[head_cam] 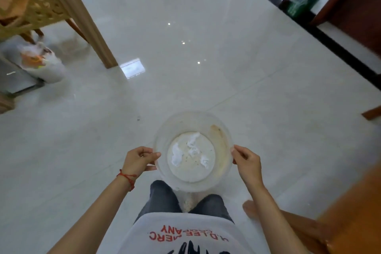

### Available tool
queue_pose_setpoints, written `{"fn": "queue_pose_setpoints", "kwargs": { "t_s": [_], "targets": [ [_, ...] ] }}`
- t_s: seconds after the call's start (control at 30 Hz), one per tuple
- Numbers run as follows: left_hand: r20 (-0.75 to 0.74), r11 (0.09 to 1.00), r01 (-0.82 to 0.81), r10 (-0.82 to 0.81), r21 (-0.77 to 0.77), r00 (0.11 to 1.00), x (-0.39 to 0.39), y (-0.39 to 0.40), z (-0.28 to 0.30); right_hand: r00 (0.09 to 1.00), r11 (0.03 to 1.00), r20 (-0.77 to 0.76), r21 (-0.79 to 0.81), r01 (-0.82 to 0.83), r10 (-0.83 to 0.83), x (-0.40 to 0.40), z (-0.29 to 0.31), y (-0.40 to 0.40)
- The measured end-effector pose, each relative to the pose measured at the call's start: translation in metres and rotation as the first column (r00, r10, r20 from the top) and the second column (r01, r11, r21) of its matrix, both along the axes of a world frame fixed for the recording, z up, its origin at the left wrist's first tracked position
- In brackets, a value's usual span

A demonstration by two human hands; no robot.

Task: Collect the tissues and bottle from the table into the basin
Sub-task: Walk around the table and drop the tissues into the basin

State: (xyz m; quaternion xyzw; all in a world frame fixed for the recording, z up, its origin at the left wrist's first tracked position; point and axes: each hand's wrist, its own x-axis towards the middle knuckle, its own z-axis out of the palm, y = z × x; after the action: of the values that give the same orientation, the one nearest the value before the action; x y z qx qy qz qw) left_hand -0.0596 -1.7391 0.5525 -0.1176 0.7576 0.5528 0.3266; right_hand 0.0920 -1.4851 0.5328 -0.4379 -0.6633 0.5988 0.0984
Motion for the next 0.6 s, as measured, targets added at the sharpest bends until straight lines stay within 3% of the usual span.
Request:
{"fn": "queue_pose_setpoints", "kwargs": {
  "t_s": [0.3,0.6],
  "targets": [
    [0.028,0.961,0.275,-0.275,0.011,0.961,-0.108,0.117,-0.003,0.96,0.961,0.027,0.004,0.277,-0.277,-0.04,-0.003,0.063],
    [0.049,0.816,0.578,-0.578,0.021,0.815,-0.211,0.246,0.0,0.848,0.848,0.016,0.003,0.53,-0.53,-0.087,-0.001,0.111]
  ]
}}
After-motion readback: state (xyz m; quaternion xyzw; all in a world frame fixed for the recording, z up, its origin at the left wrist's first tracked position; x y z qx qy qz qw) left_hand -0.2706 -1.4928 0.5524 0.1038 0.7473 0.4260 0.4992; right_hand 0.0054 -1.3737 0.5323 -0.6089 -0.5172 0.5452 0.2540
